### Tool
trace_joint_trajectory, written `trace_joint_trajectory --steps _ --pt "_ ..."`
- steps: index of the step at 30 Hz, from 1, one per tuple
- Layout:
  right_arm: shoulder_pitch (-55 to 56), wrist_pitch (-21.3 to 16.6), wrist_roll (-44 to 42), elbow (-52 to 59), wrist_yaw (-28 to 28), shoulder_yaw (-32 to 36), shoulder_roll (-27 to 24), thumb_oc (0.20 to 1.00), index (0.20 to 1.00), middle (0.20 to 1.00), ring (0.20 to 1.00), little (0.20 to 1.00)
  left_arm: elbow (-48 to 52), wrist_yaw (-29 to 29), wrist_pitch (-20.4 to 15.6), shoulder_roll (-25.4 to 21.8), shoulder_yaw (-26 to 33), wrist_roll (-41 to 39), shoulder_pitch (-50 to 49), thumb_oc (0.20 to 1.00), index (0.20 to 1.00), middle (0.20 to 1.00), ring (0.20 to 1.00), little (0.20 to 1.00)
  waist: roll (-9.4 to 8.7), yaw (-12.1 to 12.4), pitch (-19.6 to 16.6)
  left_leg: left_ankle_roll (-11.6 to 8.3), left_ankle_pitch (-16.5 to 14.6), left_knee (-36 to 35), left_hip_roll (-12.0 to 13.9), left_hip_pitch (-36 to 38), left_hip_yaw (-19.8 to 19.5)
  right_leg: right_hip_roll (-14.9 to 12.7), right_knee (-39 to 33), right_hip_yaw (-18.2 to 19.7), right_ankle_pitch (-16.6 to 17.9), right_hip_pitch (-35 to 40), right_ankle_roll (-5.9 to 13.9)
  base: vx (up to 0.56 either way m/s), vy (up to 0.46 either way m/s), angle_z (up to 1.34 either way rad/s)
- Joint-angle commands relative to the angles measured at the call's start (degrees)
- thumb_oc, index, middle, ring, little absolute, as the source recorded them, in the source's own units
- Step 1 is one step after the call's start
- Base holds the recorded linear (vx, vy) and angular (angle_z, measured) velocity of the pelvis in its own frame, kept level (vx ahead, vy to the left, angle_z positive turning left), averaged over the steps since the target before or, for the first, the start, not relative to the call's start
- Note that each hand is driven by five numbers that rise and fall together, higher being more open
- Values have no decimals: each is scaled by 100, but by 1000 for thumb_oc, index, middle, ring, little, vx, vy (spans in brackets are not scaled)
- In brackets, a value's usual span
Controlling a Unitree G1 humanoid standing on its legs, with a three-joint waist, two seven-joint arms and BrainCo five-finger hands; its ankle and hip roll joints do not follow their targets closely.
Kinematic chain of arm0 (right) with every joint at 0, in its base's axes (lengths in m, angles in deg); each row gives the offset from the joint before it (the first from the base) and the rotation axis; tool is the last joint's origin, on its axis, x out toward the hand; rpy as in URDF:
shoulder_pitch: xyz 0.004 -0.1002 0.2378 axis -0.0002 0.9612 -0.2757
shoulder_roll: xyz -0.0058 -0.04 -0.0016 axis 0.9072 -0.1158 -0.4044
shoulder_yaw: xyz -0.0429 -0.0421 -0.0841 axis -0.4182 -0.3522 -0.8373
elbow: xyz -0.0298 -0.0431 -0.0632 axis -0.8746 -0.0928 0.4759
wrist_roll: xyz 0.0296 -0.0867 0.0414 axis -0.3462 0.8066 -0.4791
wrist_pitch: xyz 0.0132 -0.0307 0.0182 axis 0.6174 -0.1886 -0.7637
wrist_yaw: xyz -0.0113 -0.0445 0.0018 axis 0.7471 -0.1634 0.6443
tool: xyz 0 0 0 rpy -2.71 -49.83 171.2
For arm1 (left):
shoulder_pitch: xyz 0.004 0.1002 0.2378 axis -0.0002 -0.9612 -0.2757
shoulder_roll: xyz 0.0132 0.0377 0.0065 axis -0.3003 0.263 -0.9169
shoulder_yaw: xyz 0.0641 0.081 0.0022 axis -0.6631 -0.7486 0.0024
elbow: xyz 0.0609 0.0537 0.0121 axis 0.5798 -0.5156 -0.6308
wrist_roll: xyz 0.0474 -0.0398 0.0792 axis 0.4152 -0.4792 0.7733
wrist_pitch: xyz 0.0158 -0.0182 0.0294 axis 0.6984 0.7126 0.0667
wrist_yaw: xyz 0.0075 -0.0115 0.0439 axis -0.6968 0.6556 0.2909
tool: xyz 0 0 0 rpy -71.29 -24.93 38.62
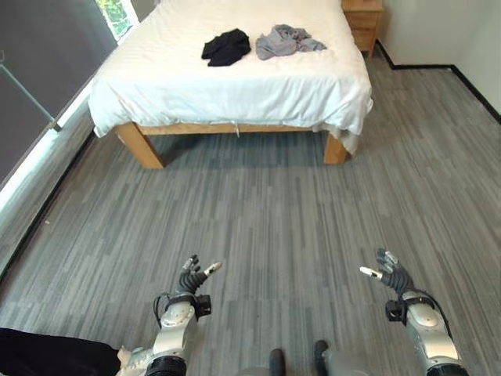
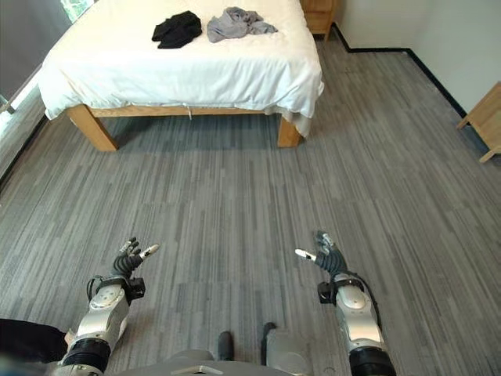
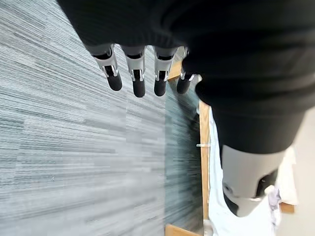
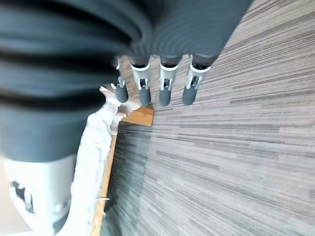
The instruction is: Pick up bed clothes into laundry basket.
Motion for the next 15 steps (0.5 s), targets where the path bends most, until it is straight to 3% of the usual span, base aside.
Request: trace_joint_trajectory --steps 1,3,4,6,7,9,10,11,12,13,15 --pt "201 -158 -47 261 44 23 -40 1000 1000 1000 1000 1000 261 63 -205 -213 241 72 -60 1000 1000 1000 1000 1000 60 -201 -150 -573 -16 -242 315 294 -445 -351 -1726 185 608 570 11 397 -145 20" --pt "310 -150 -16 298 44 80 -67 1000 1000 1000 1000 1000 258 12 -222 -205 241 8 -76 1000 1000 1000 1000 1000 -79 -483 -89 -654 -380 -242 217 602 -803 -275 -3297 458 902 249 19 472 -179 25" --pt "350 -150 -14 362 39 100 -100 1000 1000 1000 1000 1000 234 -1 -225 -223 243 21 -65 1000 1000 1000 1000 1000 -67 -575 -70 -678 -466 -242 244 710 -918 -228 -3705 536 1051 212 58 304 -95 49" --pt "344 -141 -52 379 14 134 -114 1000 1000 1000 1000 1000 232 25 -231 -250 224 44 -33 1000 1000 1000 1000 1000 -67 -710 -55 -702 -574 -242 283 872 -1032 -246 -4104 682 1227 15 130 366 -110 62" --pt "363 -122 -49 367 7 153 -167 1000 1000 1000 1000 1000 224 33 -226 -259 203 62 -52 1000 1000 1000 1000 1000 -33 -745 -97 -746 -616 -242 393 1068 -1072 -296 -4046 442 1293 68 173 504 -204 68" --pt "308 -141 10 295 10 139 -241 1000 1000 1000 1000 1000 282 53 -189 -218 180 92 -73 1000 1000 1000 1000 1000 -82 -735 -258 -765 -465 -242 525 1210 -1117 -212 -3848 381 1316 259 67 542 -267 81" --pt "246 -145 27 164 -16 92 -349 1000 1000 1000 1000 1000 209 0 -168 -203 112 95 -115 1000 1000 1000 1000 1000 2 -727 -388 -831 148 225 910 1185 -1083 75 -3616 553 1167 368 -105 825 -542 77" --pt "182 -141 -64 137 -90 91 -443 1000 1000 1000 1000 1000 225 -52 -133 -112 30 -35 -166 1000 1000 1000 1000 1000 -134 -681 -427 -788 769 2427 1117 359 -864 111 -3665 392 981 877 -400 661 -473 59" --pt "182 -141 -64 137 -90 89 -440 1000 1000 1000 1000 1000 226 -52 -132 -115 31 -35 -167 1000 1000 1000 1000 1000 -149 -699 -445 -787 782 2433 1101 326 -884 90 -3672 383 990 861 -399 589 -691 63" --pt "354 -139 -221 262 -111 290 -473 1000 1000 1000 1000 1000 385 -189 -141 -116 -29 -121 -282 1000 1000 1000 1000 1000 -457 -507 -263 -557 779 4835 1091 -992 -606 72 -3832 342 756 1464 -707 426 -535 34" --pt "342 -120 -225 127 -177 364 -524 1000 1000 1000 1000 1000 334 -192 -176 -105 -51 -54 -235 1000 1000 1000 1000 1000 -519 -364 -134 -482 658 5133 1341 -1786 -248 125 -3972 222 492 1889 -861 452 -487 32"
